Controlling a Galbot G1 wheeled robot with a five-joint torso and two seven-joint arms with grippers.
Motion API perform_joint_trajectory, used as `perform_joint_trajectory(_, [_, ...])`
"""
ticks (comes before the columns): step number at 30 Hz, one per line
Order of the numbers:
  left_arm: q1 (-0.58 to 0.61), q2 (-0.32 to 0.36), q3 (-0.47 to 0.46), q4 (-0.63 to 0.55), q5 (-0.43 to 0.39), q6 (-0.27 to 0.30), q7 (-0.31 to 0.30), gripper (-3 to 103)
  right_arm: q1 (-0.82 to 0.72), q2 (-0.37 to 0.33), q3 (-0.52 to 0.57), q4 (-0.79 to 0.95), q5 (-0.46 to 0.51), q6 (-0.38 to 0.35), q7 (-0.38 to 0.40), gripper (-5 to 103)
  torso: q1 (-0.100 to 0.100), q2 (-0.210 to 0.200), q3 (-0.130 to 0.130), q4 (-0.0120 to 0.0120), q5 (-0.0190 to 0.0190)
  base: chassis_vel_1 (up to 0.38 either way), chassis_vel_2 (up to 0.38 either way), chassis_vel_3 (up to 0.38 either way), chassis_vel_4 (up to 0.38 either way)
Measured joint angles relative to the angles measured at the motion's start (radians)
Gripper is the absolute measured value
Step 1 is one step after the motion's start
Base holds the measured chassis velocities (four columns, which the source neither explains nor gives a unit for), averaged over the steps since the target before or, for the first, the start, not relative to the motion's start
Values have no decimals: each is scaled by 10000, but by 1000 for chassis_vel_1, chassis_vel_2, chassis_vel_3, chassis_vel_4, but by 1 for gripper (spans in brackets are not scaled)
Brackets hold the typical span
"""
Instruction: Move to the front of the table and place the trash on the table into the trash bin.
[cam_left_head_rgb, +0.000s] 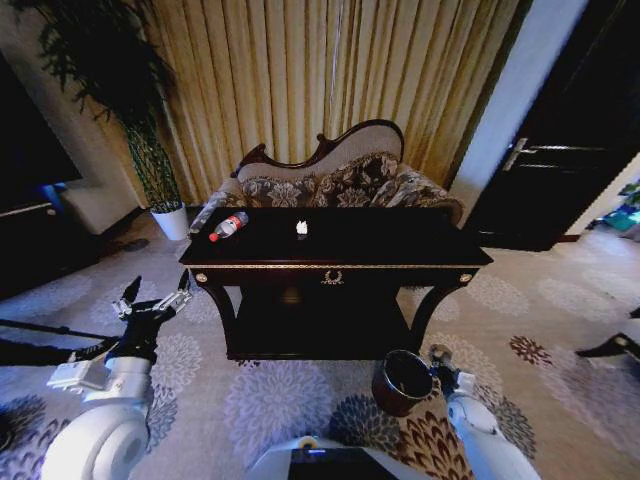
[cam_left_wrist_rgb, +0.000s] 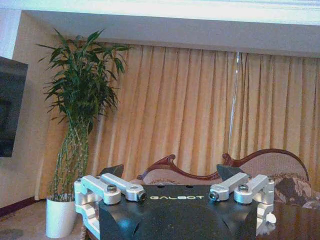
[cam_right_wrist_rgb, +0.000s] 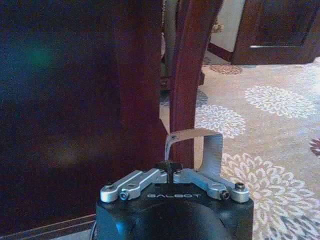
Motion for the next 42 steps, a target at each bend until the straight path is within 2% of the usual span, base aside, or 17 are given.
perform_joint_trajectory(2, [36,-4,-57,-1,-13,0,0,100,-125,58,12,84,-79,-9,-110,9,0,0,0,-1,0,0,0,0,0])
perform_joint_trajectory(3, [36,-4,-57,-1,-13,0,0,100,-125,58,12,84,-79,-9,-110,9,0,0,0,-1,0,0,0,0,0])
perform_joint_trajectory(5, [65,-21,-94,-3,-24,-14,0,100,-256,113,37,216,-109,-17,-180,20,-1,0,-1,0,0,0,0,0,0])
perform_joint_trajectory(6, [65,-21,-94,-3,-24,-14,0,100,-256,113,37,216,-109,-17,-180,20,-1,0,-1,0,0,0,0,0,0])
perform_joint_trajectory(8, [68,-30,-94,-6,-32,-27,7,100,-291,147,55,317,-113,-24,-190,31,0,0,0,-1,-1,0,0,0,0])
perform_joint_trajectory(9, [68,-30,-94,-6,-32,-27,7,100,-291,147,55,317,-113,-24,-190,31,0,0,0,-1,-1,0,0,0,0])
perform_joint_trajectory(10, [62,-30,-89,-7,-36,-29,8,100,-287,160,65,360,-113,-28,-190,37,0,0,0,0,0,0,0,0,0])
perform_joint_trajectory(11, [43,-26,-83,-7,-43,-30,9,100,-278,167,74,409,-113,-32,-191,47,0,0,0,0,1,0,0,0,0])
perform_joint_trajectory(14, [20,-14,-82,-7,-53,-31,8,100,-263,169,82,459,-111,-36,-190,52,0,0,0,0,1,0,0,0,0])
perform_joint_trajectory(16, [10,-7,-86,-7,-64,-32,9,100,-255,169,93,512,-100,-41,-190,65,0,1,0,0,1,0,0,0,0])
perform_joint_trajectory(17, [10,-7,-86,-7,-64,-32,9,100,-255,169,93,512,-100,-41,-190,65,0,1,0,0,1,0,0,0,0])
perform_joint_trajectory(19, [33,-48,-89,-7,-65,-32,14,100,-254,161,97,524,-82,-46,-190,76,0,0,0,0,1,0,0,0,0])
perform_joint_trajectory(22, [45,-64,-89,-7,-64,-32,20,100,-250,150,99,524,-74,-47,-190,80,0,0,0,0,1,0,0,0,0])
perform_joint_trajectory(24, [45,-76,-89,-7,-64,-32,23,100,-235,134,106,518,-56,-50,-189,91,0,0,0,-1,1,0,0,0,0])
perform_joint_trajectory(25, [45,-76,-89,-7,-64,-32,23,100,-235,134,106,518,-56,-50,-189,91,0,0,0,-1,1,0,0,0,0])
perform_joint_trajectory(27, [44,-79,-88,-7,-62,-32,24,100,-208,117,112,491,-42,-52,-189,99,0,0,0,0,0,0,0,0,0])
perform_joint_trajectory(42, [36,-110,-36,-4,-1,-32,41,100,-152,140,120,488,-17,-105,-186,100,0,0,0,-1,1,0,0,0,0])
